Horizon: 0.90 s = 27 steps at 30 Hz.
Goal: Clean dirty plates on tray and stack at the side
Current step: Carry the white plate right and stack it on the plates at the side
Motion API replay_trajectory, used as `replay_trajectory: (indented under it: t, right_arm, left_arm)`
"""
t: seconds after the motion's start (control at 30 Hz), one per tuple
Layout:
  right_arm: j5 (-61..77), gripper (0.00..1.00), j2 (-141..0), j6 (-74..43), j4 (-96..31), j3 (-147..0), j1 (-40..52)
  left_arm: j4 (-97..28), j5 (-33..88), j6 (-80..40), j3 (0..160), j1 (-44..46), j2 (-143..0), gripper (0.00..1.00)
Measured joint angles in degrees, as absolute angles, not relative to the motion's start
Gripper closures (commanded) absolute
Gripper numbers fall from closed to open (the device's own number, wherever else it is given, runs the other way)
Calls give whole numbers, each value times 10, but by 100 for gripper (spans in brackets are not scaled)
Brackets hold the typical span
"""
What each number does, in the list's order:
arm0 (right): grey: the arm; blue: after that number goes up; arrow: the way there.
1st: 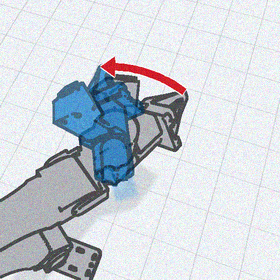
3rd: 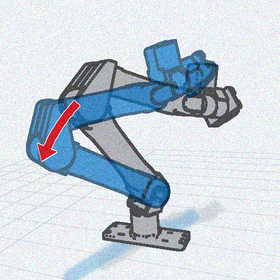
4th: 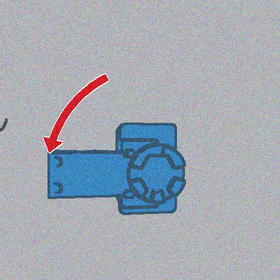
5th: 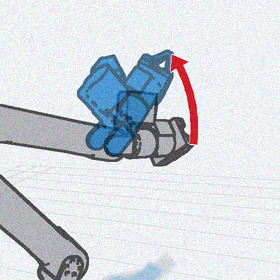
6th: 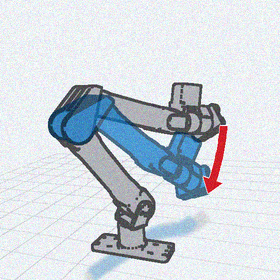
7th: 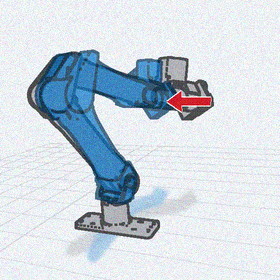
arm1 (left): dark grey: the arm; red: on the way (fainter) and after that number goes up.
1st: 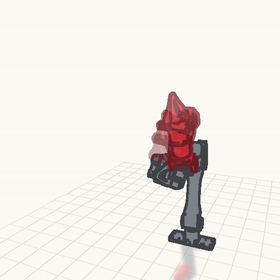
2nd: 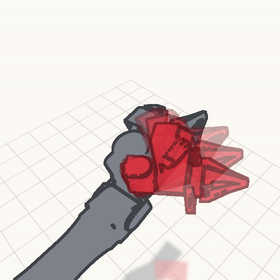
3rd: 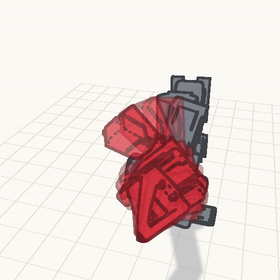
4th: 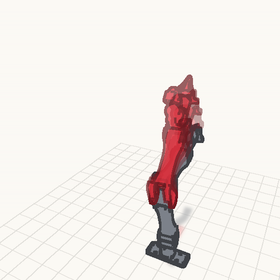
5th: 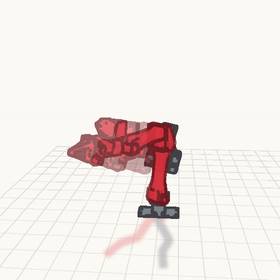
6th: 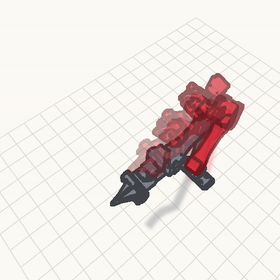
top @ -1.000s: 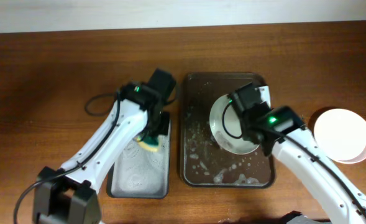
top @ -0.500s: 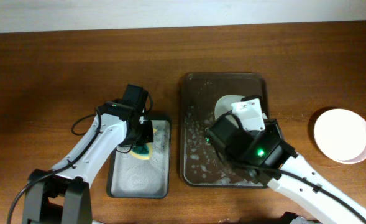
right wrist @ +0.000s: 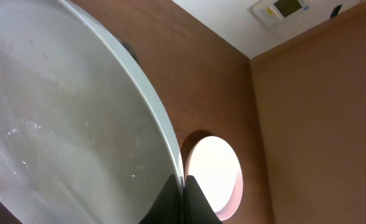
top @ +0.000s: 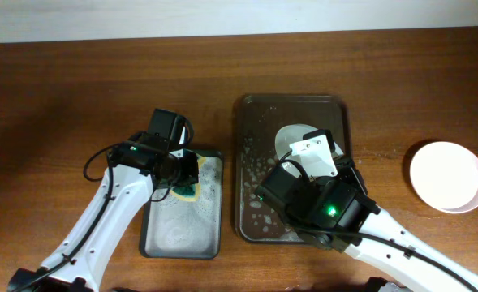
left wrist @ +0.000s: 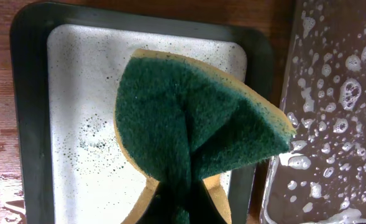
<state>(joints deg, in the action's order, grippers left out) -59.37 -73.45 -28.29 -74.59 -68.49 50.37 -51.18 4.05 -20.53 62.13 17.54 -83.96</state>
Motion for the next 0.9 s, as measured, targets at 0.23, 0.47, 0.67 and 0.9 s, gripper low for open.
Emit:
replay_trajectory:
  t: [0.23, 0.47, 0.67, 0.9]
  right_arm:
    - [-598, 96, -735, -298, -745, -685, 504]
    - [-616, 96, -736, -307, -741, -685, 503]
    - [-629, 96, -746, -308, -738, -685, 492]
    - [-629, 96, -747, -309, -735, -685, 491]
  left_arm:
    - [-512, 25, -205, 597, 175, -840, 42]
    - [-516, 23, -198, 605, 175, -840, 29]
    - [-514, 37, -190, 658, 175, -838, 0]
    - [-514, 41, -190, 658, 175, -838, 0]
